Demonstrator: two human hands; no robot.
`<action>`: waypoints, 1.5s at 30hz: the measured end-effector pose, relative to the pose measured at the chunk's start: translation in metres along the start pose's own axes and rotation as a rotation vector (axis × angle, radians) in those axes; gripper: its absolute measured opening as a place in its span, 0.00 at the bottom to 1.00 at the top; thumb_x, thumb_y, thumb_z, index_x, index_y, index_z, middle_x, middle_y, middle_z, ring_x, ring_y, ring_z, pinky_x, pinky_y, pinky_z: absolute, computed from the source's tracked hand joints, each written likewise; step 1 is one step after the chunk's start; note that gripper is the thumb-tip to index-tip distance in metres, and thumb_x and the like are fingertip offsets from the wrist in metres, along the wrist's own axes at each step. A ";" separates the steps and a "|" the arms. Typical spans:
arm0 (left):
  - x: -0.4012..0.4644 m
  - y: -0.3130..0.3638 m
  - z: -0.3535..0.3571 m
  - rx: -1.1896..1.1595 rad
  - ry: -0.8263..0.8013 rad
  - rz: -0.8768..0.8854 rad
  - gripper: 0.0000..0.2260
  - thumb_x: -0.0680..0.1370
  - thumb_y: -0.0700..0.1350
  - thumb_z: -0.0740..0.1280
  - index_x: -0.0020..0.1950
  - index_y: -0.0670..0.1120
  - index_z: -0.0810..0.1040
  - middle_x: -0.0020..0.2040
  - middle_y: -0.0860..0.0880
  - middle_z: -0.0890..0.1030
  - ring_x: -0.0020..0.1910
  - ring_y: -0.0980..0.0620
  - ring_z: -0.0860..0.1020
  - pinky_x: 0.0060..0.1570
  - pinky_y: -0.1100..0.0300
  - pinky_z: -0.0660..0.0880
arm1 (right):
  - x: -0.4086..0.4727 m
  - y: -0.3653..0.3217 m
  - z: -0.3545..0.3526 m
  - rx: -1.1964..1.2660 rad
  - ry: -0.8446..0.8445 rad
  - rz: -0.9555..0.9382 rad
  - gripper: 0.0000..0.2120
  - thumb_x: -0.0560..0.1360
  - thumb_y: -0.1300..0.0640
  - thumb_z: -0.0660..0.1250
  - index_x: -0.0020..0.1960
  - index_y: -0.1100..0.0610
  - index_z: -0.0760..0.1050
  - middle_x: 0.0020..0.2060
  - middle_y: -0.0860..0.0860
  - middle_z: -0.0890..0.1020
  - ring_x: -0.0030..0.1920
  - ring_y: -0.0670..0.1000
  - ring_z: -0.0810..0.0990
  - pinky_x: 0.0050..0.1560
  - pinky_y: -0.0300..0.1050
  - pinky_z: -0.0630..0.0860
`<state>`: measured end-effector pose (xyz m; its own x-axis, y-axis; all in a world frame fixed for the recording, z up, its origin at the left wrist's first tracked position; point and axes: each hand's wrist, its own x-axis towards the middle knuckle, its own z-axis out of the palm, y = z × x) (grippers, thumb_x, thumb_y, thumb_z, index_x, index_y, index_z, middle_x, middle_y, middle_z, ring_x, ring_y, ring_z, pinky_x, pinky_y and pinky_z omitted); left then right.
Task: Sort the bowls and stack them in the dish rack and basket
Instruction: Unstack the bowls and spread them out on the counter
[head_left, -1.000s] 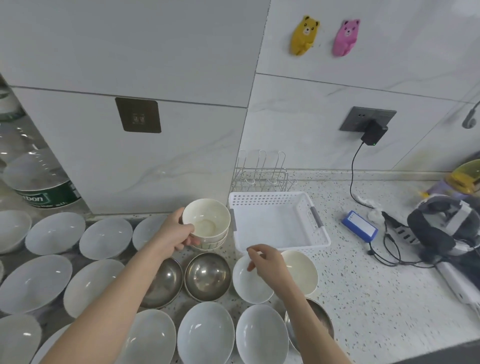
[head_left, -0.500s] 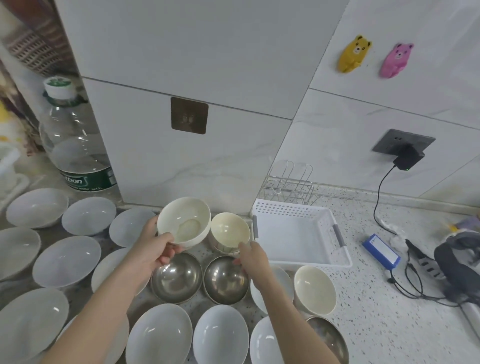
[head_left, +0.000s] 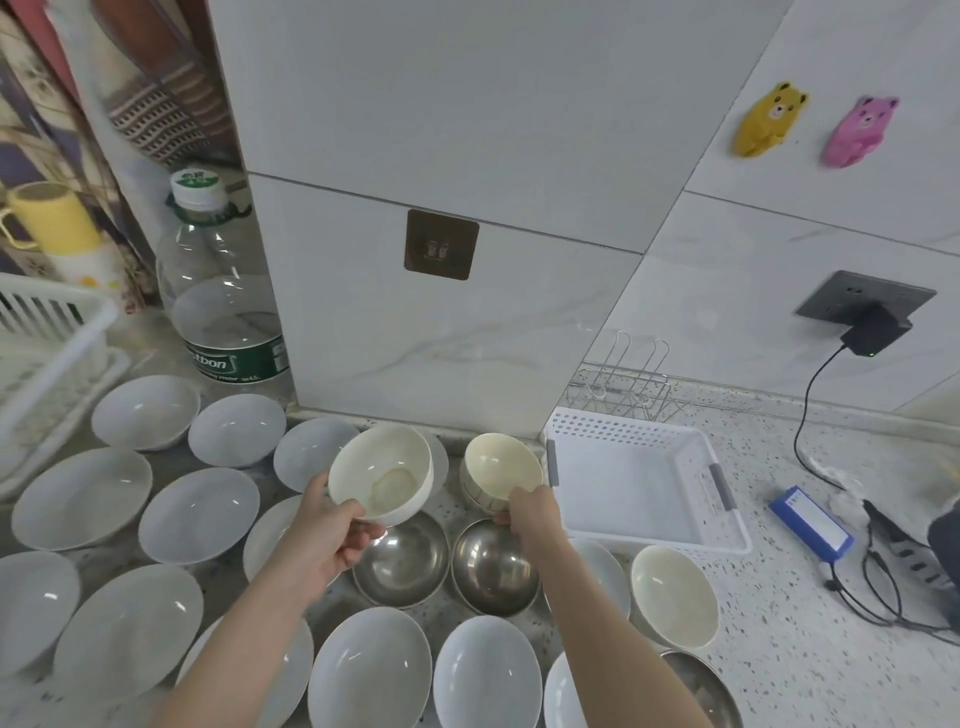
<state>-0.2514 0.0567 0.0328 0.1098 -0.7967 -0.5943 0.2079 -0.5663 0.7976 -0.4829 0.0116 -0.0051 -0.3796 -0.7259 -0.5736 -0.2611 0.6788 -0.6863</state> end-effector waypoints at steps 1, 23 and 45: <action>0.000 -0.001 -0.001 -0.007 0.006 -0.005 0.20 0.78 0.29 0.56 0.62 0.52 0.67 0.35 0.36 0.79 0.19 0.55 0.72 0.17 0.67 0.62 | 0.000 0.000 0.000 0.007 0.005 -0.004 0.19 0.76 0.62 0.55 0.65 0.64 0.69 0.32 0.54 0.80 0.33 0.51 0.79 0.35 0.42 0.70; -0.049 -0.046 0.110 -0.184 -0.048 0.004 0.17 0.77 0.33 0.61 0.59 0.52 0.72 0.28 0.42 0.80 0.22 0.55 0.73 0.18 0.65 0.67 | -0.054 0.030 -0.149 0.322 0.088 -0.330 0.10 0.73 0.60 0.58 0.52 0.54 0.75 0.27 0.51 0.83 0.29 0.43 0.80 0.36 0.44 0.70; -0.125 -0.104 0.276 -0.249 -0.051 -0.010 0.12 0.79 0.33 0.61 0.60 0.46 0.71 0.28 0.43 0.78 0.20 0.56 0.70 0.18 0.67 0.65 | -0.012 0.197 -0.309 0.194 0.298 -0.197 0.24 0.77 0.61 0.56 0.73 0.50 0.65 0.30 0.53 0.83 0.37 0.52 0.82 0.31 0.42 0.70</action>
<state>-0.5555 0.1573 0.0526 0.0582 -0.8045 -0.5911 0.4425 -0.5100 0.7377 -0.8038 0.1885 0.0046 -0.5874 -0.7566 -0.2872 -0.1928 0.4755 -0.8583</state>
